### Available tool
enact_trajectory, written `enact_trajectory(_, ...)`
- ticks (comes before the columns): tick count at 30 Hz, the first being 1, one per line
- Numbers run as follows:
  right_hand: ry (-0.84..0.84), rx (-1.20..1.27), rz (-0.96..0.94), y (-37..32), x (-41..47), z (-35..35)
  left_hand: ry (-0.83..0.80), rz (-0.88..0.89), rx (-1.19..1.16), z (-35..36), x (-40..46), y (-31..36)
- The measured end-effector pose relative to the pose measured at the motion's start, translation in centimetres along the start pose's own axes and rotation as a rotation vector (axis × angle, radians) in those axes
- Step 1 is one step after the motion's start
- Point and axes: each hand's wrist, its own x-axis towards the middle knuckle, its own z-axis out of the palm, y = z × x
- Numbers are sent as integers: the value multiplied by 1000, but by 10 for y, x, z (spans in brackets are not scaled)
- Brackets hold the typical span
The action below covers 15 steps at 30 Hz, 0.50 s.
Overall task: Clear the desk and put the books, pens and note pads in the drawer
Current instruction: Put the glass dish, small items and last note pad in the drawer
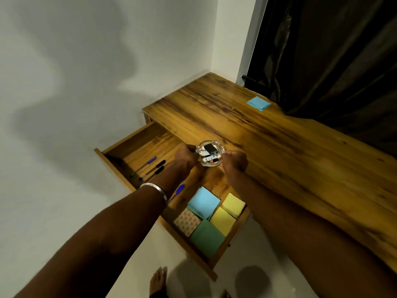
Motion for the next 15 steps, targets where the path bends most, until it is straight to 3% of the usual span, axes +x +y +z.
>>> enact_trajectory(4,36,-77,8,-9,-27,20,-42,-9,36,-20,54,-40)
enact_trajectory(15,32,-17,167,12,-67,83,-131,90,277,-78,29,-42)
